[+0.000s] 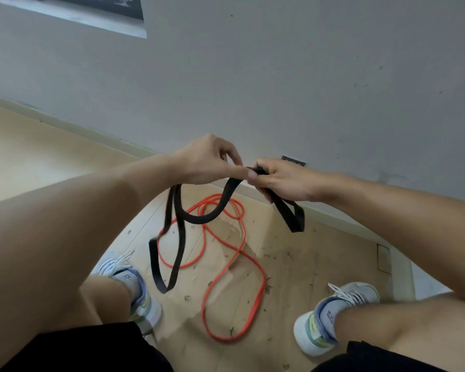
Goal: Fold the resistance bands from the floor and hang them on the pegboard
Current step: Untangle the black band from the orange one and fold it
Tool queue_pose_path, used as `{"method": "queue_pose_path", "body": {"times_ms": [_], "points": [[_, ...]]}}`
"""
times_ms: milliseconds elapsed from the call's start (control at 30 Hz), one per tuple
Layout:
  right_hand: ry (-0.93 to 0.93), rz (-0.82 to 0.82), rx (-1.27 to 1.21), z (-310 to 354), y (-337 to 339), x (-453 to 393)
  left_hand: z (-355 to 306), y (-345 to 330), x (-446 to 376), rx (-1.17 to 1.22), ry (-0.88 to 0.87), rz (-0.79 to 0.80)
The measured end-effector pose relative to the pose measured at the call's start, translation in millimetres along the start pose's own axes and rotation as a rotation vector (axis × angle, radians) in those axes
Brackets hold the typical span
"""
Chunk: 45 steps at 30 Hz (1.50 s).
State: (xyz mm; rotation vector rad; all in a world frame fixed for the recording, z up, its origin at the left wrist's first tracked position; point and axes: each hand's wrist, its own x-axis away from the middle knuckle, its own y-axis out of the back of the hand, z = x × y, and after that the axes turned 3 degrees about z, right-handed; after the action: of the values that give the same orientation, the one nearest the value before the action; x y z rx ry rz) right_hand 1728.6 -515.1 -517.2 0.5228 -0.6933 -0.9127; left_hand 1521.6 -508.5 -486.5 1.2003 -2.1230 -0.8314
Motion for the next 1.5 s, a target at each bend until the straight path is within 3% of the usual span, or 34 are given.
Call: {"method": "queue_pose_path", "body": {"times_ms": [167, 433, 700, 867, 1033, 1167, 1333, 1500], "points": [[-0.009, 0.044, -0.097, 6, 1, 6, 5, -4, 2, -0.078, 0.001, -0.024], [0.004, 0.152, -0.293, 3, 0, 8, 2, -4, 2, -0.006, -0.015, 0.029], [-0.072, 0.216, -0.142, -25, 8, 5, 5, 4, 2, 0.031, -0.070, -0.015], [-0.216, 0.306, -0.133, -60, 20, 10, 17, 14, 1, -0.029, 0.015, -0.107], [-0.231, 0.284, -0.508, -80, 38, 18, 35, 22, 1, -0.033, 0.126, -0.118], [-0.181, 0.383, -0.897, -89, 53, 17, 37, 26, -1, -0.024, 0.155, -0.167], [-0.269, 0.159, -0.825, -87, 45, 14, 37, 27, 0, -0.015, 0.148, -0.165], [-0.386, -0.165, -0.495, -81, 34, 6, 28, 21, 0, -0.035, 0.102, -0.153]]}}
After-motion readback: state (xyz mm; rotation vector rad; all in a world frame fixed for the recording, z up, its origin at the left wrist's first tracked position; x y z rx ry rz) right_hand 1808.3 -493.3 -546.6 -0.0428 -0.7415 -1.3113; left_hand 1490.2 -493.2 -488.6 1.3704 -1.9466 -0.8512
